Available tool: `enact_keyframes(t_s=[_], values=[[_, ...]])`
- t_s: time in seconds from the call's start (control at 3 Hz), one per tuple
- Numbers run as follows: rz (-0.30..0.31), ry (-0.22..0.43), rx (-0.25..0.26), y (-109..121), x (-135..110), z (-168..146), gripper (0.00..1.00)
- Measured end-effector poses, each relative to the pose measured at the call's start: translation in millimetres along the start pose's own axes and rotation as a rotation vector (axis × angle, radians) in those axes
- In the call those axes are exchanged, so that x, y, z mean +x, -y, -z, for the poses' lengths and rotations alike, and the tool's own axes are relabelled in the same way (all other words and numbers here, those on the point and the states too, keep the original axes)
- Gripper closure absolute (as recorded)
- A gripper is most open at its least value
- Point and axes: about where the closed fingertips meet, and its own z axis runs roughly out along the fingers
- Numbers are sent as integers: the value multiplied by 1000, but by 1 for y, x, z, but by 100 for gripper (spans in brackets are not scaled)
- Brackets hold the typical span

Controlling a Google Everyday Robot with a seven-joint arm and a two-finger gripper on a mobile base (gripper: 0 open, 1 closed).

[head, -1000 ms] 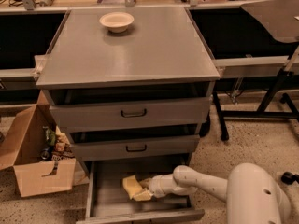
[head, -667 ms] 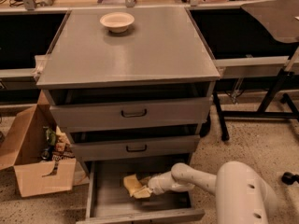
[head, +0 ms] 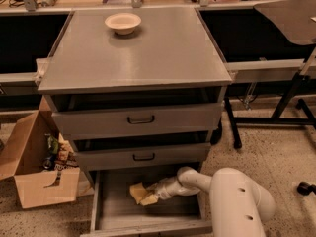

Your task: Place sponge into bottom drawer

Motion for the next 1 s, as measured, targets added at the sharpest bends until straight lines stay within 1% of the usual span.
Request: enact_keyframes(t_s=[0.33,0.67,1.0], values=[[2,2,4,2,-2,0,11],[2,1,3,2,-2,0,0],[2,1,3,2,-2,0,0]])
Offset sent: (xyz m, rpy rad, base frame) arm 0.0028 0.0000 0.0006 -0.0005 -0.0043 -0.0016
